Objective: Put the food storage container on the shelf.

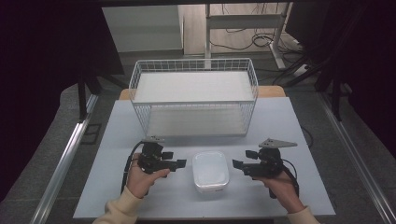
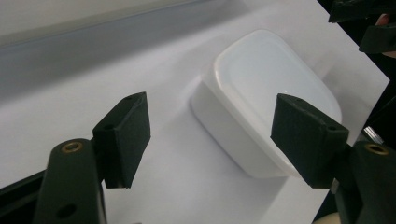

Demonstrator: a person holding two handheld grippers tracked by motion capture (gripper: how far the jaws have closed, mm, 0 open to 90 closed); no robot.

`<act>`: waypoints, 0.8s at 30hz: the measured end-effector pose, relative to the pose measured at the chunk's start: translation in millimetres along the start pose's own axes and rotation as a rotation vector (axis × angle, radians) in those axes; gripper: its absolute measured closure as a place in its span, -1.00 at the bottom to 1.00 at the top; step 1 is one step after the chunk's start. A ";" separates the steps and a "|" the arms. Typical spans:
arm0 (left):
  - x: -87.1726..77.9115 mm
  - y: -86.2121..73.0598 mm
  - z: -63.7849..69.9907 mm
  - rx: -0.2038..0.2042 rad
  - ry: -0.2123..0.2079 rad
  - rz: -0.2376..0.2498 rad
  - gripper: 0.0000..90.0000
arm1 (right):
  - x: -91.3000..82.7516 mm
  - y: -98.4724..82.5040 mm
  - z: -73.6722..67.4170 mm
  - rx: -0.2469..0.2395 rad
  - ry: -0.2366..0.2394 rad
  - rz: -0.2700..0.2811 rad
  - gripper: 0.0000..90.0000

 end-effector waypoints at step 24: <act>31.6 -16.4 8.2 -0.136 -0.047 -0.056 -0.24 | 39.8 -15.9 -10.8 0.158 0.059 -0.106 -0.40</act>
Point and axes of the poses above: each handheld gripper's, and its own axes: x roughly forward along the jaws, y roughly out of its top, z roughly to its right, the point moved 3 cm from there along x, roughly forward along the jaws, and after that the axes turned 15 degrees about z, right-handed, at the moved point
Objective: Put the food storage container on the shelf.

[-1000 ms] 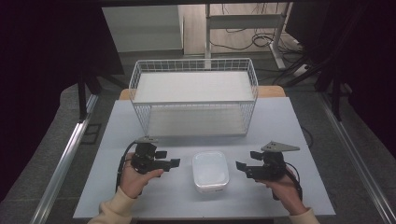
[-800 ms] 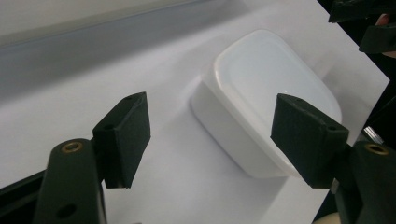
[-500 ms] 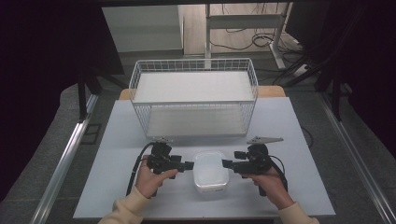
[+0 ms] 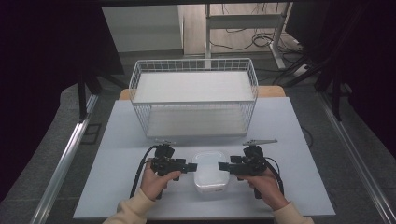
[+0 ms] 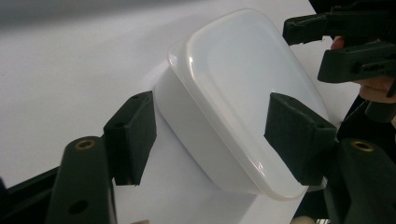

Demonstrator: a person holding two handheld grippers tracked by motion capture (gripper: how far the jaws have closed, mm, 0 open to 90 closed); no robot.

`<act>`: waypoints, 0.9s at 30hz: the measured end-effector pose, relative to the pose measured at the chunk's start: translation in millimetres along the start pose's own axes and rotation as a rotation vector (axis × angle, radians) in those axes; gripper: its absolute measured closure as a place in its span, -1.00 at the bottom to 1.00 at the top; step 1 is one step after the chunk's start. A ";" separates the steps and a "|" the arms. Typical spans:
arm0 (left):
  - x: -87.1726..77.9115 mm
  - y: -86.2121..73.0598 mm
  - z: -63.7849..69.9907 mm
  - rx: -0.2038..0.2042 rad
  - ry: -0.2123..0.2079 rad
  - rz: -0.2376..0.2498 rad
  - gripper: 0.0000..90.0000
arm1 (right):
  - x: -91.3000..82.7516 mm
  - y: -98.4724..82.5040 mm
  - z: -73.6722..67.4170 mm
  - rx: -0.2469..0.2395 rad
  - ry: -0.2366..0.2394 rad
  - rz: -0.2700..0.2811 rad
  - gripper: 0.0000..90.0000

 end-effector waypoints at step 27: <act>3.0 -10.2 -4.3 -0.171 -0.096 0.036 0.41 | -8.1 -12.6 5.7 0.169 0.040 -0.024 0.40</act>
Point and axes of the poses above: each handheld gripper's, and its own axes: x roughly forward along the jaws, y roughly out of its top, z roughly to its right, the point moved 3 cm from there along x, roughly forward along the jaws, and after that the axes turned 15 degrees about z, right-handed, at the moved point
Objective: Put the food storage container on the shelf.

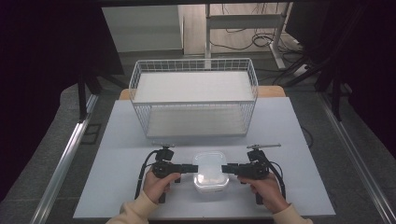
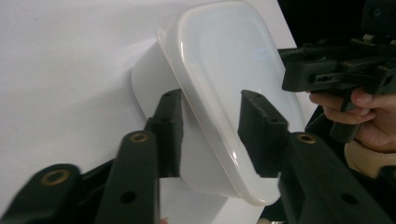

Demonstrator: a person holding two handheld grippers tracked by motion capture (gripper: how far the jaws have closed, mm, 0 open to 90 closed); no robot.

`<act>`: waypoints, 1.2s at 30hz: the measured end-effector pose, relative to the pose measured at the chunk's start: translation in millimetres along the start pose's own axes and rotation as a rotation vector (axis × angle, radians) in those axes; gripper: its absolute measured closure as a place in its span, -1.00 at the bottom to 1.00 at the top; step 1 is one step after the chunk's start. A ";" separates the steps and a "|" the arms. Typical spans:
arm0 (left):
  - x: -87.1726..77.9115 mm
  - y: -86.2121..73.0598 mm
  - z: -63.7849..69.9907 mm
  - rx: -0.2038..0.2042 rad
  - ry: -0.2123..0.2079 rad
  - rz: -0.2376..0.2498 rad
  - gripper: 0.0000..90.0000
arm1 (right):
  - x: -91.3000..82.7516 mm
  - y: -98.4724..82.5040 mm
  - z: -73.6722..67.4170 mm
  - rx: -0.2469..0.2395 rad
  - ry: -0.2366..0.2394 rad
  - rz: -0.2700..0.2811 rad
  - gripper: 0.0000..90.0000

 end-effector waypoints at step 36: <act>-33.3 16.1 26.6 0.196 -0.002 0.081 0.75 | -18.1 10.6 -24.6 -0.125 0.071 0.126 0.76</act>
Point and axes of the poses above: each handheld gripper's, and its own axes: x roughly forward along the jaws, y roughly out of its top, z roughly to its right, the point moved 3 cm from there along x, roughly forward along the jaws, and after that the axes turned 15 degrees about z, right-handed, at the moved point
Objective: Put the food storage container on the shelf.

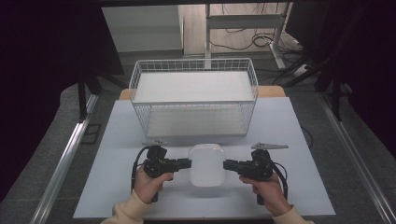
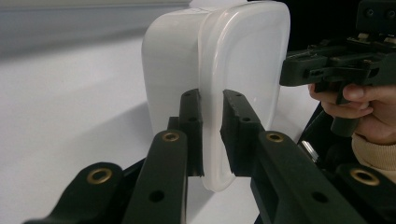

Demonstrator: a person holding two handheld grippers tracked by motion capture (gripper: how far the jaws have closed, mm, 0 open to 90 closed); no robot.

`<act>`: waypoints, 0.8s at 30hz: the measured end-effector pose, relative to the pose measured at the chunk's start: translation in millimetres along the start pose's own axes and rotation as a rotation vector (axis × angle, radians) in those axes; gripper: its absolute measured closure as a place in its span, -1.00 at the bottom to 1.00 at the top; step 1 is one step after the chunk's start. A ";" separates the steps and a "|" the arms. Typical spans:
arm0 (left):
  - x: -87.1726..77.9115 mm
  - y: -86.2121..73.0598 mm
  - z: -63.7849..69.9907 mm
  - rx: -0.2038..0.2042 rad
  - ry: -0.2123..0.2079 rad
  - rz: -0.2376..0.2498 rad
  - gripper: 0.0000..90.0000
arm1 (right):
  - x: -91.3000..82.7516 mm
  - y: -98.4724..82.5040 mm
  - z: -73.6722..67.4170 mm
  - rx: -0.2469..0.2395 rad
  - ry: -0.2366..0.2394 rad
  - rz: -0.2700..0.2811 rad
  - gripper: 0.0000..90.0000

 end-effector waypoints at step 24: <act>-9.7 52.5 13.5 0.096 0.004 0.046 0.74 | 1.9 48.2 -16.1 -0.095 0.016 0.070 0.77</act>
Point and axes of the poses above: each handheld gripper's, and its own axes: x roughly forward along the jaws, y roughly out of its top, z roughly to its right, the point moved 3 cm from there along x, roughly forward along the jaws, and after that the axes turned 15 degrees about z, right-handed, at the moved point
